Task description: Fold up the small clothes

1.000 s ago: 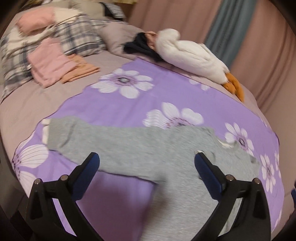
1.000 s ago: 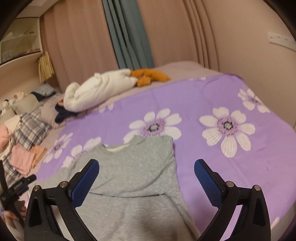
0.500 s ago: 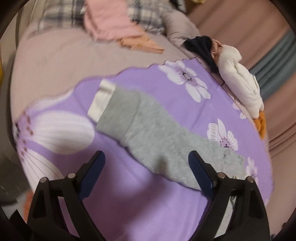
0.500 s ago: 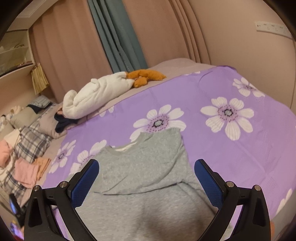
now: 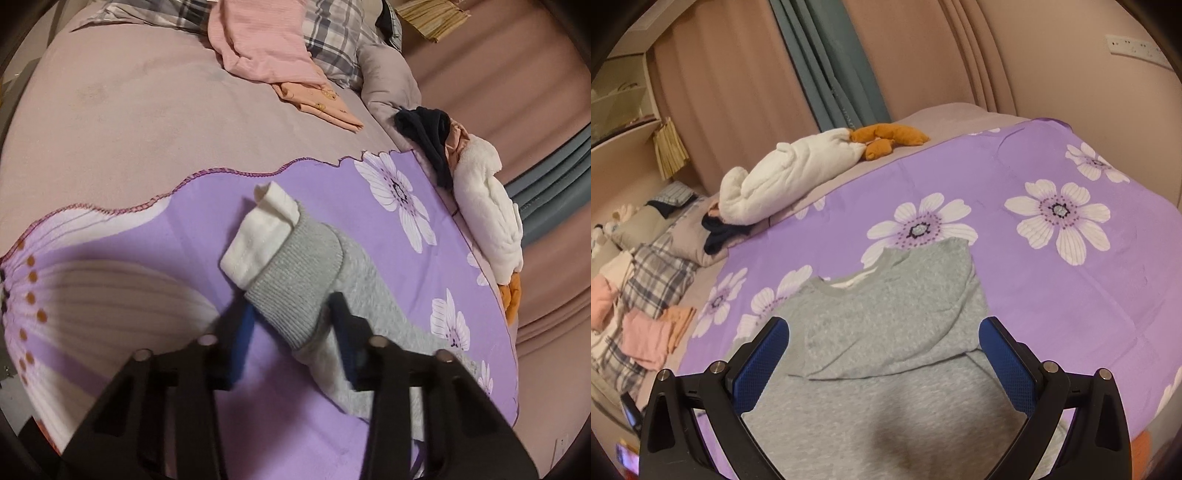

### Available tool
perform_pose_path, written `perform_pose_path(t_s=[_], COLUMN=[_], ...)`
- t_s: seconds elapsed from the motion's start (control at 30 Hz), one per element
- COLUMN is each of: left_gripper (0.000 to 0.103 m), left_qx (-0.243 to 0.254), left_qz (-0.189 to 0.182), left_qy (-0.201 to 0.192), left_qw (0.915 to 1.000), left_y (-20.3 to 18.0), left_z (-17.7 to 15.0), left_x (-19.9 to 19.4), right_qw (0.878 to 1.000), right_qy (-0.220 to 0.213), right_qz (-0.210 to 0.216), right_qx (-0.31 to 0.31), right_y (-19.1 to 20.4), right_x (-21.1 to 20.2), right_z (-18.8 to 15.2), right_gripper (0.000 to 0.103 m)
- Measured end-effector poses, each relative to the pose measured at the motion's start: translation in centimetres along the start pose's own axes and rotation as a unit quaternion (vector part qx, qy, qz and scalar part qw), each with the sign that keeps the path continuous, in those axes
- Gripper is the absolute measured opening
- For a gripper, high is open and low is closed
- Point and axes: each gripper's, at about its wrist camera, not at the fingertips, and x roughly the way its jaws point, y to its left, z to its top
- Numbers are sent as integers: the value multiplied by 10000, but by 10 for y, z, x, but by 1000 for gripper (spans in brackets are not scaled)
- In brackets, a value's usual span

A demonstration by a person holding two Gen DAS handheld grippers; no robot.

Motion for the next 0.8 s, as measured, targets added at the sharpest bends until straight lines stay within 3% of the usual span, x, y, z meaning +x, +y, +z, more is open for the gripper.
perform_pose_path(t_s=[0.13,0.4,0.8], left_gripper=[24,23,23], left_qx=[-6,426,1470], left_qz=[0,-499,-1196], left_qy=[-64,-375,-321], left_qw=[10000,9971,9814], left_y=[-7,-55,-144], left_z=[3,4,-21], left_x=[-5,-35,-58], right_qw=[10000,10000,10000], right_qy=[15,20,6], right_qz=[-16,-13,42], right_qx=[-35,-66,-19], right_y=[3,5,1], right_x=[1,2,2], right_z=[0,-2,-4], right_gripper=[102,102,102])
